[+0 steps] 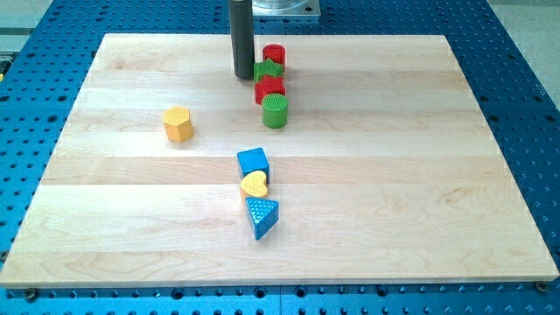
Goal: Slide the red circle slightly to the right
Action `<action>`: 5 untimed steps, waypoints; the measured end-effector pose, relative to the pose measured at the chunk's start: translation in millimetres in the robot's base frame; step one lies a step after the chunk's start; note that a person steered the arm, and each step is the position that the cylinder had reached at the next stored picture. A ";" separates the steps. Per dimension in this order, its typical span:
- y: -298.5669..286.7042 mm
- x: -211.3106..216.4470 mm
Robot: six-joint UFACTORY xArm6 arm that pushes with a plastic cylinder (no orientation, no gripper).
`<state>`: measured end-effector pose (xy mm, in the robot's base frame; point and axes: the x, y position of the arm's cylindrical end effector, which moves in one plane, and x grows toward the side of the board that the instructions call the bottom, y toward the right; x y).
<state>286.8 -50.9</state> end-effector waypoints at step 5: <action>-16.8 -25.1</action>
<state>261.8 -67.7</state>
